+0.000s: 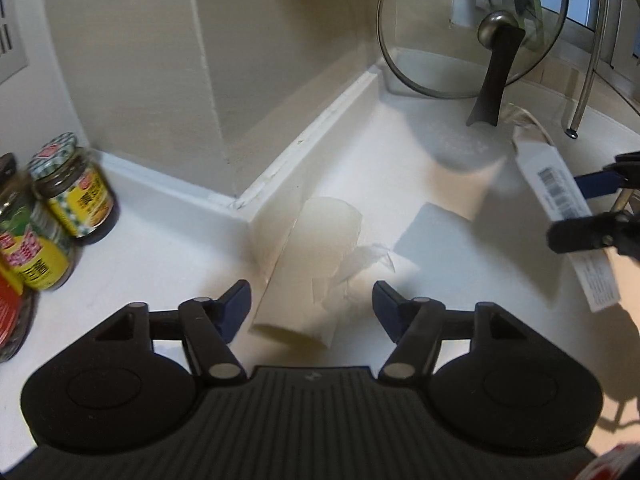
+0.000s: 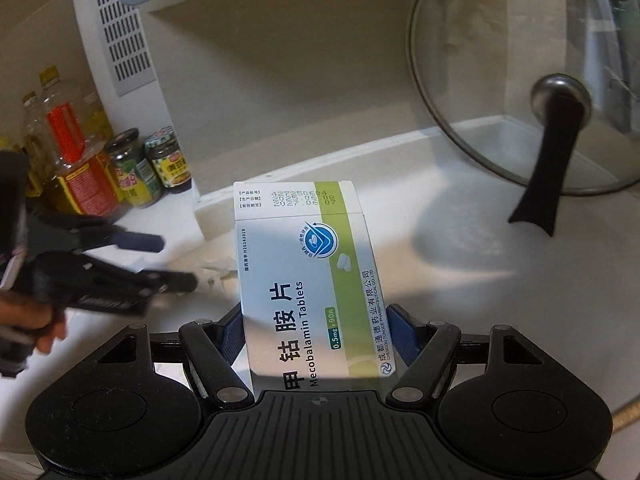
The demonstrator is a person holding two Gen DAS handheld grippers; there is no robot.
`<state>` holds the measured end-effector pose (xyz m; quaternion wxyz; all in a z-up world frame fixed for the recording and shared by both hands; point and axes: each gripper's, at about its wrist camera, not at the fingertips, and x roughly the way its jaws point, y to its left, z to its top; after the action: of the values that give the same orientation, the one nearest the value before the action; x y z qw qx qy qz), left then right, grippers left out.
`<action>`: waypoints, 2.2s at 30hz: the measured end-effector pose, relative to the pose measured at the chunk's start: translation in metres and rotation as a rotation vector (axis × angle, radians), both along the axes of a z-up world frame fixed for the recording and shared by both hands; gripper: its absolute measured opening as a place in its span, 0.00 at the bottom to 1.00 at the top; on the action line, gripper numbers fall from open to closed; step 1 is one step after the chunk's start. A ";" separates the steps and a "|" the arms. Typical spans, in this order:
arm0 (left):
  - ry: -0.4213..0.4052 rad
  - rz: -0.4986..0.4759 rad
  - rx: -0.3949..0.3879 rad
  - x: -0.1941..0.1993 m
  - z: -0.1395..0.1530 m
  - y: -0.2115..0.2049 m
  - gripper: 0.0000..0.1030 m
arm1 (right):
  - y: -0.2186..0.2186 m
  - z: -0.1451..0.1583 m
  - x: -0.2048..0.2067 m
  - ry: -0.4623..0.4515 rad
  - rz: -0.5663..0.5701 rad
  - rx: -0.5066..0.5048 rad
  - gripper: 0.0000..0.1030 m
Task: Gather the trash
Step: 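Grasp the Mecobalamin medicine box with the right tool while the left tool reaches the paper tube, then grasp the white paper towel tube with the left tool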
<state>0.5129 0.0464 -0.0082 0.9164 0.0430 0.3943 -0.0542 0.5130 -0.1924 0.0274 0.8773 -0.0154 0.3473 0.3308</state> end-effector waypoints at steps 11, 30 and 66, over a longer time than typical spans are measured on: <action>0.063 0.005 0.025 0.012 -0.014 -0.009 0.39 | -0.004 -0.002 -0.004 -0.009 -0.027 0.010 0.70; 0.097 -0.042 0.027 0.016 -0.016 -0.025 0.50 | -0.008 -0.006 -0.006 -0.016 -0.042 0.018 0.70; 0.032 0.219 -0.054 -0.108 0.014 -0.067 0.44 | -0.024 -0.016 -0.043 0.012 0.026 0.027 0.70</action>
<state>0.4045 -0.0208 0.0061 0.9112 -0.0262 0.4096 0.0351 0.4702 -0.2164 0.0116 0.8711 -0.0059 0.3477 0.3469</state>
